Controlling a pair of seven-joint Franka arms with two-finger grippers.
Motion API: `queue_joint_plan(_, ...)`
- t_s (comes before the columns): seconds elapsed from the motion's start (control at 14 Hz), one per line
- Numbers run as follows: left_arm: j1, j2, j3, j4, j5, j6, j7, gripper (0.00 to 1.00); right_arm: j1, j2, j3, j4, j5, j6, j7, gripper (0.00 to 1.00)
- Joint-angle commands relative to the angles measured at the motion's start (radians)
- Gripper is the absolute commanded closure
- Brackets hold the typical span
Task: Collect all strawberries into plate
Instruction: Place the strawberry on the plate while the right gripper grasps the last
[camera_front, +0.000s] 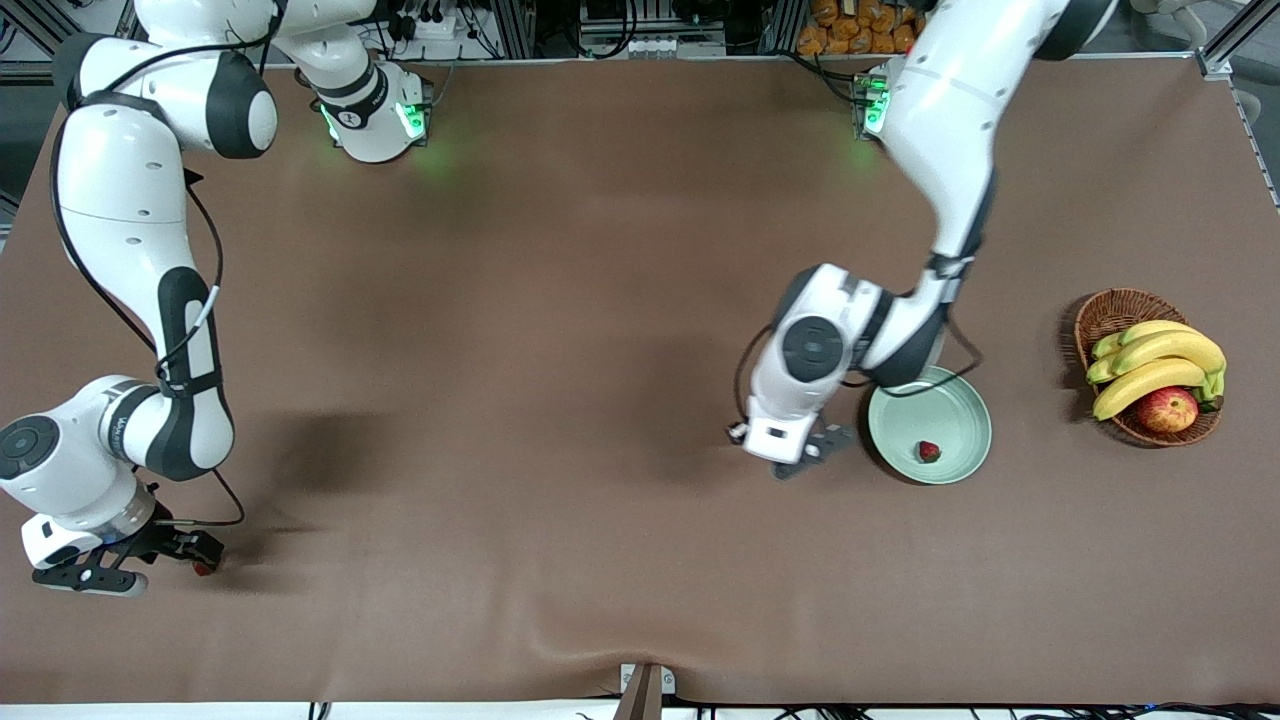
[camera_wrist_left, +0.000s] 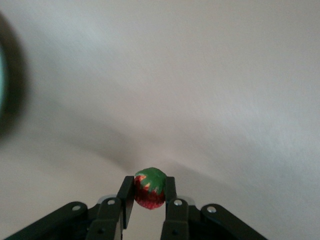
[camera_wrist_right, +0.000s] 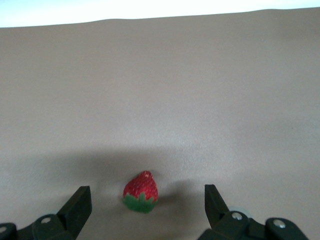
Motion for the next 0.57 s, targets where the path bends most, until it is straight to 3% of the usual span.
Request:
queue_joint_plan(0.0, 0.109, -0.092, -0.012, -0.026, 0.022, -0.102, 0.185, 1.00, -0.017, 0.028, 0.023, 0.015, 0.013, 0.054, -0.001, 0.00)
queue_joint_plan(0.5, 0.336, -0.114, -0.014, -0.063, 0.018, -0.215, 0.664, 1.00, -0.020, 0.033, 0.043, 0.008, 0.016, 0.056, 0.009, 0.00)
